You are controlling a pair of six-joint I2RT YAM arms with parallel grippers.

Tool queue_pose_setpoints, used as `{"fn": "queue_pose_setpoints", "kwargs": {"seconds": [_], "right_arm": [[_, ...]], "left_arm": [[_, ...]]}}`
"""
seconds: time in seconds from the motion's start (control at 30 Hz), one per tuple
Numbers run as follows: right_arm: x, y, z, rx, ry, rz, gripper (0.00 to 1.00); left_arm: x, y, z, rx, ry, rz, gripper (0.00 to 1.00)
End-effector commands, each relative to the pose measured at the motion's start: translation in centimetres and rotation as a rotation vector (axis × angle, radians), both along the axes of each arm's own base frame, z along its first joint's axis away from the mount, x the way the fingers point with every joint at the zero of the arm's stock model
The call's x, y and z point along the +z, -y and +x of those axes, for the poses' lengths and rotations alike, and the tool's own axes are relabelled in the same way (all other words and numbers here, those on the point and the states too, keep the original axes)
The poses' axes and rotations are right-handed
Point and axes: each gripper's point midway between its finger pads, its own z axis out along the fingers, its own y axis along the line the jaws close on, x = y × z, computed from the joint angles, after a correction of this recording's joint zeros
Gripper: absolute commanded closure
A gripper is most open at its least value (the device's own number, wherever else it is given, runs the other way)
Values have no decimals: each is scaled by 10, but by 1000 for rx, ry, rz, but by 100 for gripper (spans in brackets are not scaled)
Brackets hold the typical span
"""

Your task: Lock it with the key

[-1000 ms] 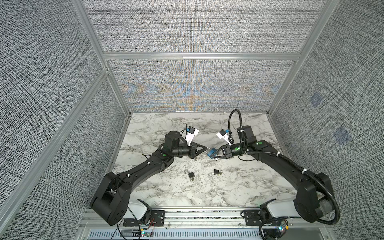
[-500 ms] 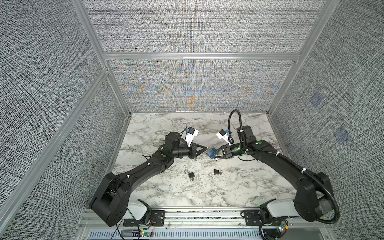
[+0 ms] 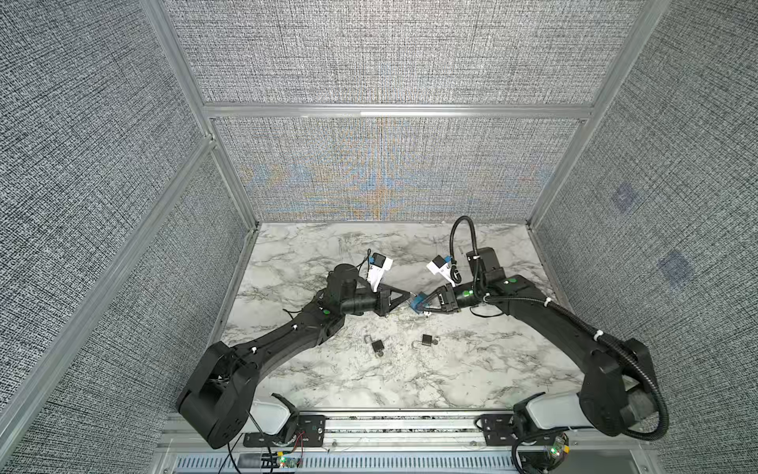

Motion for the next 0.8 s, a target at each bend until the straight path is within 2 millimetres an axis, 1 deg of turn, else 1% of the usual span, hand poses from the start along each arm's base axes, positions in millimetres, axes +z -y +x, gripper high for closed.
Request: {"fn": "queue_pose_setpoints", "kwargs": {"seconds": [0.0,0.2,0.3,0.37,0.4,0.43,0.47,0.53,0.67,0.77], "right_arm": [[20,-8,28,-45,177,34,100],[16,-7,29,-46,170,29,100],[12,-6,26,-46,161,25,100],[10,-6,23,-46,155,24,100],[10,-5,22,-47,156,25,100],[10,-5,21,-49,155,27,100],[9,-5,20,-50,153,29,100],[9,-4,19,-50,151,35,100],[10,-5,17,-52,149,45,100],[11,-5,17,-54,151,49,100]], "left_arm": [[8,11,-46,-227,-35,-50,100],[10,9,-43,-200,-22,-50,100],[12,8,-34,-159,-10,-37,100],[14,5,-23,-125,-11,-22,98],[15,3,-19,-113,-11,-19,96],[15,1,-14,-96,-13,-19,85],[17,-1,-8,-81,-13,-24,79],[23,-6,-2,-65,-16,-50,70],[35,-20,10,-38,-24,-124,63],[40,-24,12,-42,-26,-157,62]]}}
